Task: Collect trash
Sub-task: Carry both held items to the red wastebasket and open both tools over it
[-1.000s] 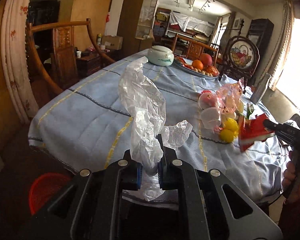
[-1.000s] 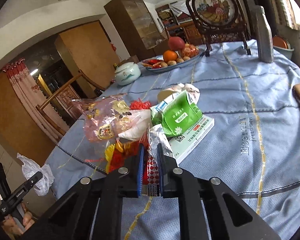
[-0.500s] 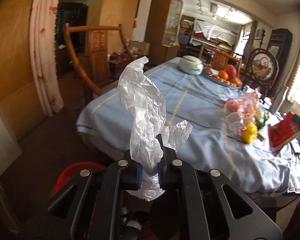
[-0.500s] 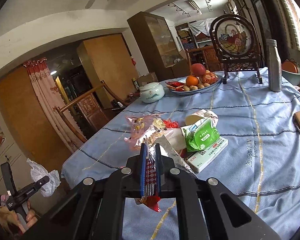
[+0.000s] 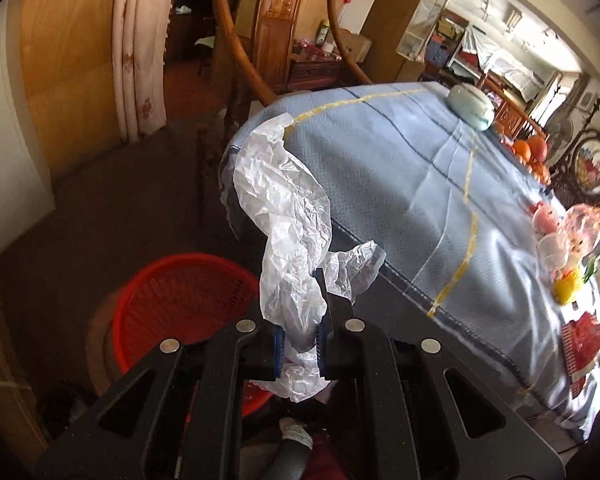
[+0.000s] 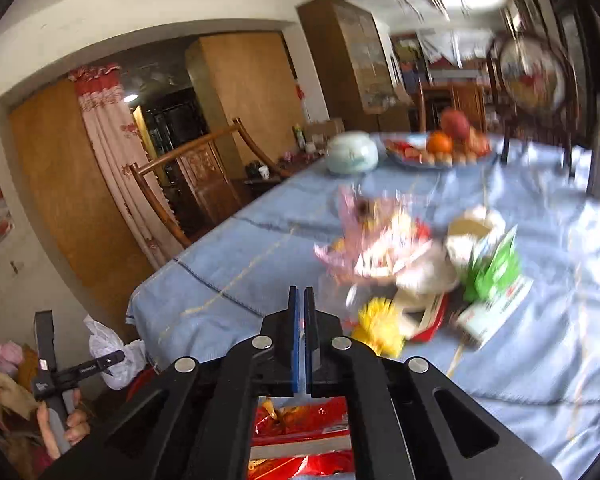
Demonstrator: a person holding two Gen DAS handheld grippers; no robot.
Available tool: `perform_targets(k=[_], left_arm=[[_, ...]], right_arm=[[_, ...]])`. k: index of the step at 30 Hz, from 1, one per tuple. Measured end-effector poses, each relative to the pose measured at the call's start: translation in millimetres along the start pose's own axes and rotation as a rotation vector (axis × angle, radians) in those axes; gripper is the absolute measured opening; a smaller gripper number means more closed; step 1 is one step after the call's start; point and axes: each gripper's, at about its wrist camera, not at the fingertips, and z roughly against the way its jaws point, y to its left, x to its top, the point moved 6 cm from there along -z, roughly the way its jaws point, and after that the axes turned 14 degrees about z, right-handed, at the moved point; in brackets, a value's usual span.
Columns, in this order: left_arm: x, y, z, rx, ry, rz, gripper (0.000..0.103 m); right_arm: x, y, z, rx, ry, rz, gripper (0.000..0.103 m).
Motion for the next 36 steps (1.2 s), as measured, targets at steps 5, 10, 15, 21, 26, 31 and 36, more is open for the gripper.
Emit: perform_targets(k=[5,10,15,21,26,31,36], left_arm=[[3,-6,14,0.002,-0.068,-0.047,0.013],[2,-9,11,-0.003,-0.058,-0.042,0.013],[2,-11,13,0.013,-0.055,-0.046,0.013],[0,-9,11,0.05,-0.057,-0.047,0.013],[-5,1,0,0.09,-0.026,-0.028,0.013],[-8,25,-16,0.132,0.018,0.023,0.017],[-13,49,-38,0.153,0.087,0.076,0.038]], right_arm=[[-23,3,25,-0.123,0.007,0.089,0.094],[-49,-5,34,-0.146,0.05,0.062,0.094],[-68,-6,3,-0.122,0.108,0.051,0.045],[-52,-5,8,-0.078,0.047,0.047,0.002],[-23,8,12,-0.027,-0.002,0.092,0.002],[-2,51,-5,0.072,0.004,0.168,0.002],[4,104,-38,0.177,0.056,0.243,0.002]])
